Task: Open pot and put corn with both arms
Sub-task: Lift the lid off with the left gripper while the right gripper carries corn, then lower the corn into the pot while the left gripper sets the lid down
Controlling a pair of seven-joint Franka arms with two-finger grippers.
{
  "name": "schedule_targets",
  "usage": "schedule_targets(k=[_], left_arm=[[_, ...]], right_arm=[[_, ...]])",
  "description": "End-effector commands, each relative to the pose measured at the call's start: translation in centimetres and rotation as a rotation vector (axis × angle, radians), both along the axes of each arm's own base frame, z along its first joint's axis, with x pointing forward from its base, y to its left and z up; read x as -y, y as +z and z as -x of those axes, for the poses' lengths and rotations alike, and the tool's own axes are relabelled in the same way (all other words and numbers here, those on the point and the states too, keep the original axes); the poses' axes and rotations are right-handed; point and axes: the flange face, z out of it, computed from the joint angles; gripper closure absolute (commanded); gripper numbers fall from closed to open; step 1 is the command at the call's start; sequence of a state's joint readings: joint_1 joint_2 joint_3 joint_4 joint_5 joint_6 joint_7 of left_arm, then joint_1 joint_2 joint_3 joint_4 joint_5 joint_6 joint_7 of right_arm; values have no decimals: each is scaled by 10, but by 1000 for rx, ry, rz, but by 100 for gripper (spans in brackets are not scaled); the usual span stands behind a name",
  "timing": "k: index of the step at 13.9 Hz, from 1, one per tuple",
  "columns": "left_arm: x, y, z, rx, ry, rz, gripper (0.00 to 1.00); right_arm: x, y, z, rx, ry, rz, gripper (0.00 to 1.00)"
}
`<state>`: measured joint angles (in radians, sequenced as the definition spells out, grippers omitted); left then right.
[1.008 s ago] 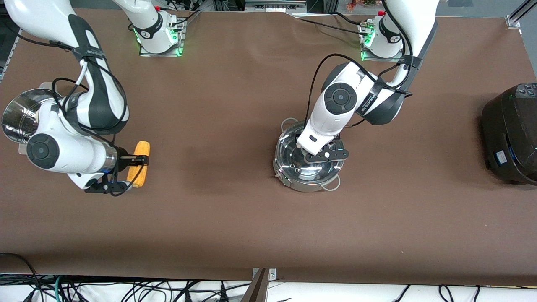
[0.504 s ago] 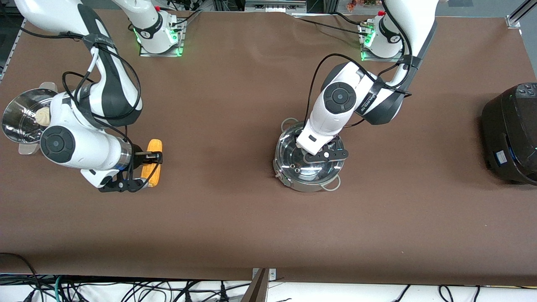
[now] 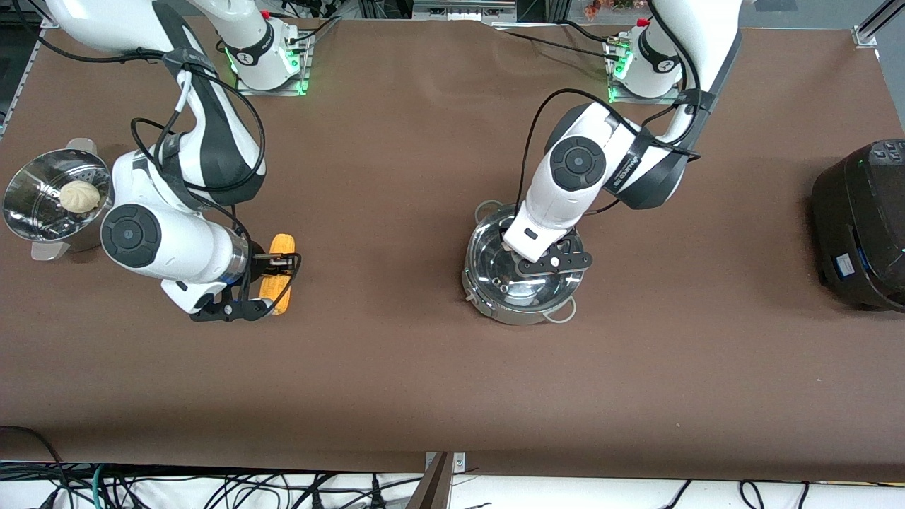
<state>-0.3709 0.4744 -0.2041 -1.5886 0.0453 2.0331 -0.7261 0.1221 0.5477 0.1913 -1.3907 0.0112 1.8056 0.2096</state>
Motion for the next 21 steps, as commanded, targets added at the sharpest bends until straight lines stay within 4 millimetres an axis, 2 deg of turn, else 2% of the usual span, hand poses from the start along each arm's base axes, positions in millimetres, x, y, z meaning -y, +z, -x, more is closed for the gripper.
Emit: schedule_targets(k=[1, 3, 5, 8, 10, 13, 16, 19, 21], left_arm=[[-19, 46, 1, 24, -1, -37, 100], [-44, 61, -7, 25, -26, -32, 100], [-68, 68, -14, 19, -56, -24, 100], [-124, 67, -27, 11, -129, -24, 100], [-168, 66, -35, 1, -169, -11, 100], [-237, 50, -36, -16, -282, 1, 100], [-300, 29, -39, -12, -370, 4, 100], [-342, 4, -45, 28, -435, -4, 100], [-372, -25, -51, 73, -480, -16, 100]], right_arm=[[-7, 4, -4, -4, -9, -10, 100], [-17, 9, -4, 6, 2, -13, 100], [-39, 13, 0, 11, -31, -8, 100], [-99, 25, 15, 29, -98, -3, 100], [-154, 32, 30, 46, -169, -9, 100], [-228, 34, 48, 76, -243, -41, 100], [-290, 34, 70, 132, -267, -111, 100], [-335, 29, 86, 176, -298, -191, 100], [-358, 17, 93, 197, -304, -236, 100]])
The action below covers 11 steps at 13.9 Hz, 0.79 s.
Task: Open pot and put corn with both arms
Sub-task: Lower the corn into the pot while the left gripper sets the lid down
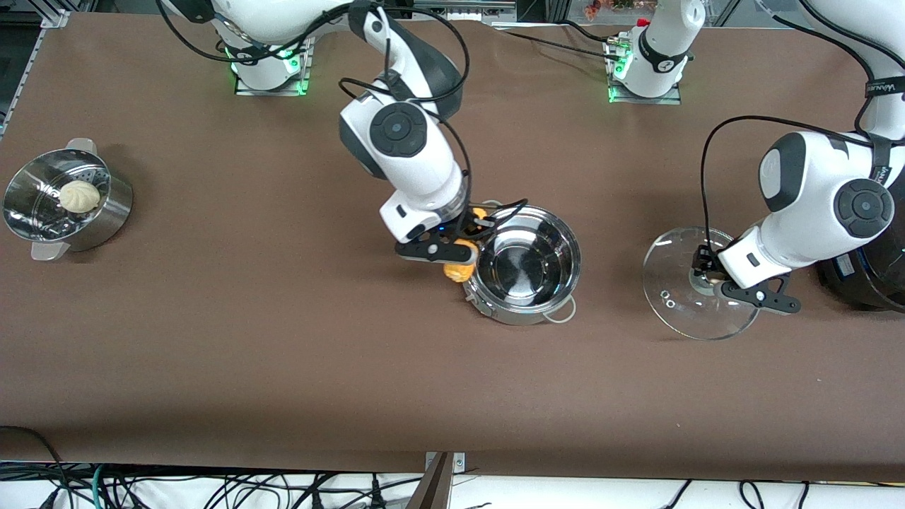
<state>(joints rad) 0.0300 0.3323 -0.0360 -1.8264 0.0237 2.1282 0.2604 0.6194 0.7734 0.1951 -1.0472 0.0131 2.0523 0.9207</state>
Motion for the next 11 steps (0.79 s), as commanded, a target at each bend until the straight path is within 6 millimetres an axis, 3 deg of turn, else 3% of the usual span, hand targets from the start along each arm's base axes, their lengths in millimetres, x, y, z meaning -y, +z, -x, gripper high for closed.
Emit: schedule_targets(k=[1, 4, 8, 11], left_arm=[[-24, -24, -1, 75, -83, 25, 100], [-40, -60, -3, 90, -70, 41, 100], [-46, -100, 0, 45, -61, 41, 100], [-50, -120, 3, 14, -65, 41, 100]], right_arm=[[-28, -13, 3, 27, -10, -52, 100], [-41, -27, 9, 33, 2, -67, 100], [-58, -47, 19, 41, 18, -87, 100], [-65, -68, 22, 43, 27, -94, 100]])
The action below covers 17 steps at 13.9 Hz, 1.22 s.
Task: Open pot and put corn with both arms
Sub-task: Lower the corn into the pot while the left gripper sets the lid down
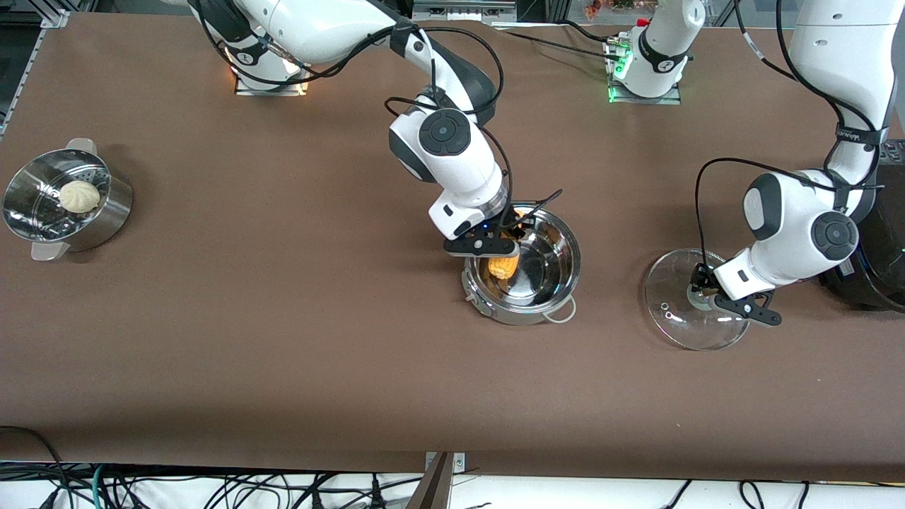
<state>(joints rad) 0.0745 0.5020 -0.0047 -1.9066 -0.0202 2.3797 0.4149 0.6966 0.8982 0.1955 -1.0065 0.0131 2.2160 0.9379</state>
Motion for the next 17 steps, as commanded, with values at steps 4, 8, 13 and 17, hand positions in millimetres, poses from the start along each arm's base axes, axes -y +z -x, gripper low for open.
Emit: schedule_targets(k=[4, 8, 13, 17], left_arm=[[-6, -12, 2, -12, -11, 14, 74], [-6, -11, 3, -11, 6, 14, 0], [-5, 30, 21, 19, 36, 9, 0], [-13, 98, 59, 87, 53, 4, 0]], right_arm=[[-10, -16, 2, 26, 119, 14, 100], [-8, -19, 2, 61, 230, 43, 100], [-9, -28, 1, 65, 233, 38, 100], [-11, -41, -2, 78, 227, 25, 88]])
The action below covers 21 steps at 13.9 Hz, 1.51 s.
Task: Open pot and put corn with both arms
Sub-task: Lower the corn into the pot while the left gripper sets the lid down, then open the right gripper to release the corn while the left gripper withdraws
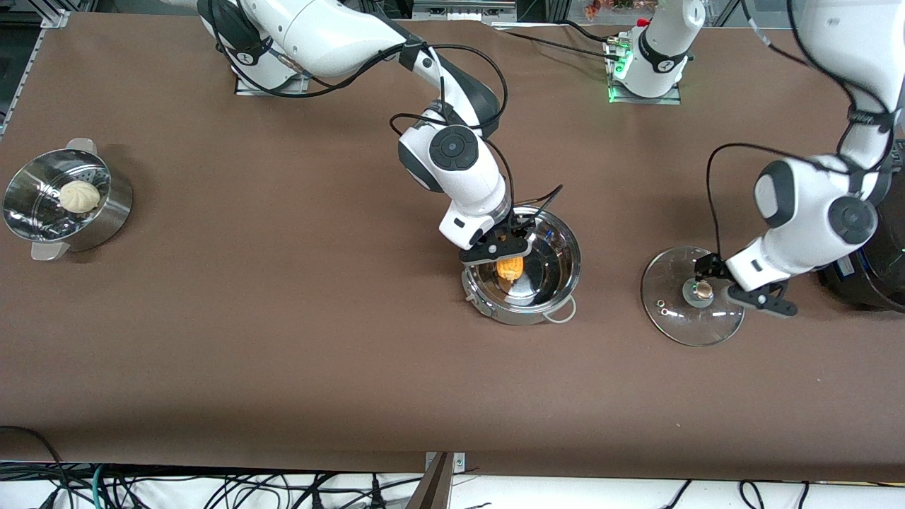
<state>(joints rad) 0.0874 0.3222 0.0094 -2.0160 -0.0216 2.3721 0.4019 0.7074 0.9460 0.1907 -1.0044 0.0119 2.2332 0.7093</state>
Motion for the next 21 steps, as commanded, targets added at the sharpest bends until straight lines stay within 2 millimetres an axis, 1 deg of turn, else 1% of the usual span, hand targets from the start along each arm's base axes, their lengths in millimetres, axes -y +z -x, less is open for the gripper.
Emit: schedule_targets(k=[1, 2, 3, 4, 5, 6, 8, 10, 11, 12, 13, 14, 15, 16, 17, 18, 19, 20, 21], left_arm=[[2, 55, 36, 62, 12, 10, 0], [3, 74, 39, 96, 11, 9, 0], [3, 92, 40, 125, 12, 7, 0], [3, 107, 42, 150, 14, 4, 0], [4, 127, 45, 182, 13, 2, 0], [4, 148, 51, 185, 16, 4, 0], [3, 191, 61, 188, 63, 10, 0], [4, 236, 61, 114, 86, 15, 0], [5, 261, 62, 77, 107, 15, 0], [5, 279, 65, 42, 143, 9, 0], [10, 295, 69, 11, 160, -15, 0], [16, 307, 73, -12, 175, -29, 0], [17, 322, 77, -27, 202, -29, 0], [16, 331, 78, -41, 214, -28, 0], [18, 338, 71, -29, 213, -26, 0], [21, 342, 55, -18, 222, -23, 0], [20, 350, 50, -27, 251, -21, 0], [19, 347, 45, -44, 302, -15, 0], [18, 346, 45, -46, 355, -13, 0]], right_arm=[[-6, -11, -5, 24, 6, -23, 89], [-7, -14, -5, 27, 5, -26, 88], [-7, -17, -5, 25, 5, -24, 84], [-7, -17, -5, 25, 5, -24, 68], [-7, -17, -5, 27, 7, -22, 20], [-7, -17, -5, 38, 13, -13, 0], [-7, -15, -5, 39, 14, -12, 0], [-8, -15, -4, 39, 16, -12, 0], [-12, -16, 0, 41, 22, -11, 0], [-12, -15, 1, 42, 23, -12, 0], [-12, -16, 1, 40, 23, -9, 0], [-13, -14, 2, 37, 24, -7, 0], [-11, -11, 1, 31, 24, 4, 0], [-5, -12, 0, 11, 25, 31, 0], [0, -3, -1, -2, 26, 48, 0], [6, 21, -4, -1, 26, 56, 0], [18, 43, -11, 5, 27, 59, 0], [37, 58, -26, 9, 31, 63, 0], [55, 67, -39, 4, 26, 71, 0]])
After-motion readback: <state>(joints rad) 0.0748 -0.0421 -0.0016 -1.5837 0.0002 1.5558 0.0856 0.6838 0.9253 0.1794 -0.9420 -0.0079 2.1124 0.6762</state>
